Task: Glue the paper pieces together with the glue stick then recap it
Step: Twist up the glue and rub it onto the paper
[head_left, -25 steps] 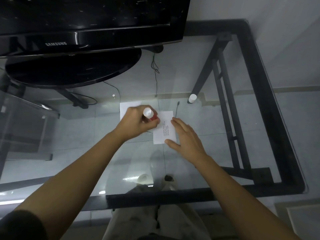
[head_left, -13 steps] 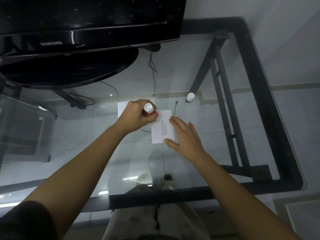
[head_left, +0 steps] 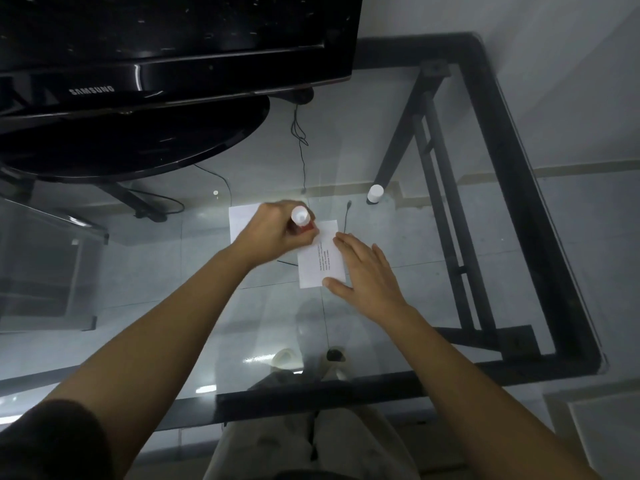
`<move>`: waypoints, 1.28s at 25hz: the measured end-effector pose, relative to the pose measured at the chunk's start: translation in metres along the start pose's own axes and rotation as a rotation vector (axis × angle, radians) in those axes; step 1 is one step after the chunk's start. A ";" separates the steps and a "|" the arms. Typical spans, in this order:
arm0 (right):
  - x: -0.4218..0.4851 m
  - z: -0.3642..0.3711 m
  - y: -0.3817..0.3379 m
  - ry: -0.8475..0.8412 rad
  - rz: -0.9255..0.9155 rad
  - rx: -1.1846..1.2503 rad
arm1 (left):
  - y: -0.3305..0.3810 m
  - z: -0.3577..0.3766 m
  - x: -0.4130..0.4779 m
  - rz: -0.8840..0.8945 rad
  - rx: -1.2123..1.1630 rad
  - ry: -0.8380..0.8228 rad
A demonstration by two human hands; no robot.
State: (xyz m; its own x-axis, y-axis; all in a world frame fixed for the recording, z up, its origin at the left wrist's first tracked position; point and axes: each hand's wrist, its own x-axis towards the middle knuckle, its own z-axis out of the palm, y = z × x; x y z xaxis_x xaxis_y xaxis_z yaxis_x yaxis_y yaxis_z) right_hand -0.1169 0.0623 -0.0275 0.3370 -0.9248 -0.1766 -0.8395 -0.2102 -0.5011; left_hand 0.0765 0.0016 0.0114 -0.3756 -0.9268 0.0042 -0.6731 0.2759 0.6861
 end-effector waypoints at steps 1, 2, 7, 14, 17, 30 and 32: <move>0.000 0.000 0.000 0.000 0.003 -0.004 | 0.000 -0.003 0.006 -0.011 0.011 0.033; 0.000 0.001 0.001 0.001 0.005 -0.012 | 0.000 -0.004 0.008 -0.019 0.011 0.061; 0.001 0.000 0.004 0.026 0.005 -0.058 | 0.010 0.016 -0.033 0.061 -0.070 -0.013; 0.000 0.000 0.003 0.015 0.021 -0.041 | 0.002 0.006 0.012 -0.018 -0.001 0.004; -0.002 0.001 0.003 0.014 0.025 -0.030 | 0.003 0.005 0.010 -0.032 -0.014 0.063; -0.001 0.006 0.005 -0.021 0.090 -0.001 | 0.008 0.010 0.018 -0.038 0.026 0.034; -0.001 0.006 0.005 -0.021 0.083 0.007 | 0.009 0.011 0.013 -0.026 -0.002 0.075</move>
State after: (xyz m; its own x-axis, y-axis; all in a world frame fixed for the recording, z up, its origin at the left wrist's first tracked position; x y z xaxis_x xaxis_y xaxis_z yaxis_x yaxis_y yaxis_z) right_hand -0.1191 0.0643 -0.0348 0.2757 -0.9320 -0.2352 -0.8617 -0.1312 -0.4901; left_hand 0.0584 -0.0051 0.0100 -0.3090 -0.9502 0.0412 -0.6805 0.2511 0.6884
